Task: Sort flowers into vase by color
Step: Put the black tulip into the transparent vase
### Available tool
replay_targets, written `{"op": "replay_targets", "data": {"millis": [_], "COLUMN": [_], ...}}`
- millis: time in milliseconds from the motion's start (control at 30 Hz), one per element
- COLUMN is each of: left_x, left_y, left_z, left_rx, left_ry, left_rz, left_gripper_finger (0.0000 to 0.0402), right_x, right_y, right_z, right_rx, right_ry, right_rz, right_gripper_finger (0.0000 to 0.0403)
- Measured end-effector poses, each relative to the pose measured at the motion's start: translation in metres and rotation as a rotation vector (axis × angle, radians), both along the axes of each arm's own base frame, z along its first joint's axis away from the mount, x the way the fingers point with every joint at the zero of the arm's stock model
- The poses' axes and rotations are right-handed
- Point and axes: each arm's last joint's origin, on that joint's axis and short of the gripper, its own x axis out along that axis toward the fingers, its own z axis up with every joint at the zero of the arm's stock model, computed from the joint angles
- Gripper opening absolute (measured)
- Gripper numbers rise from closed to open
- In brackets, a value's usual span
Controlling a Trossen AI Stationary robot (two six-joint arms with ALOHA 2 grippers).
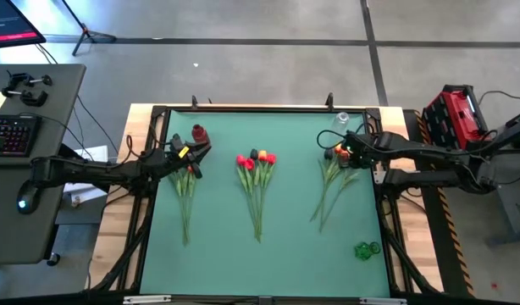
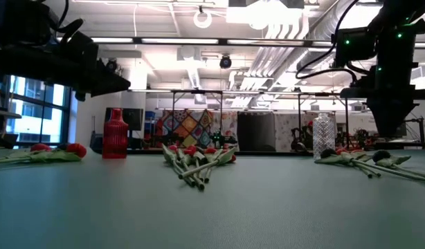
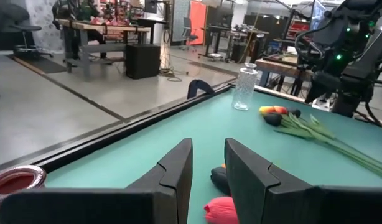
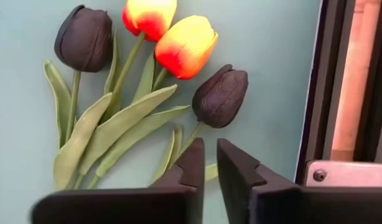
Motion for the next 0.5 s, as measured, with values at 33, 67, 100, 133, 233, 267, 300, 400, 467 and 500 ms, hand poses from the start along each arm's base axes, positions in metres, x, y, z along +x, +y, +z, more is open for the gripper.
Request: {"op": "replay_targets", "data": {"millis": [33,67,100,133,233,267,300,400,467,500], "left_x": [0.000,0.000,0.000,0.000,0.000,0.000,0.000,0.000,0.000,-0.001], "left_y": [0.000,0.000,0.000,0.000,0.000,0.000,0.000,0.000,0.000,0.000], "left_z": [0.000,-0.001,-0.001,-0.001,-0.002,-0.002,-0.002,-0.002,-0.003,-0.003], "left_rx": [0.005,0.010,0.012,0.014,0.032,0.040,0.045,0.046,0.045,0.043], "left_ry": [0.006,0.014,0.021,0.026,0.047,0.054,0.057,0.059,0.062,0.066], "left_rz": [0.000,-0.001,0.000,0.000,0.004,0.004,0.007,0.012,0.012,0.012], "left_gripper_finger": [0.0080,0.0080,0.0080,0.0080,0.0080,0.0080,0.0080,0.0080,0.0080,0.0080], "right_x": [0.001,0.002,0.003,0.006,0.018,0.022,0.025,0.031,0.031,0.030], "right_y": [0.001,0.001,0.002,0.003,0.005,0.005,0.006,0.006,0.006,0.006], "right_z": [-0.001,-0.001,-0.003,-0.004,-0.011,-0.014,-0.017,-0.024,-0.028,-0.029], "right_rx": [0.002,0.006,0.010,0.014,0.027,0.030,0.035,0.044,0.052,0.053], "right_ry": [0.001,0.003,0.008,0.013,0.007,0.006,0.011,0.055,0.098,0.118], "right_rz": [-0.010,-0.020,-0.030,-0.037,-0.048,-0.047,-0.045,-0.042,-0.049,-0.055], "right_gripper_finger": [0.0059,0.0072,0.0085,0.0098,0.0125,0.0130,0.0133,0.0132,0.0127,0.0123]}}
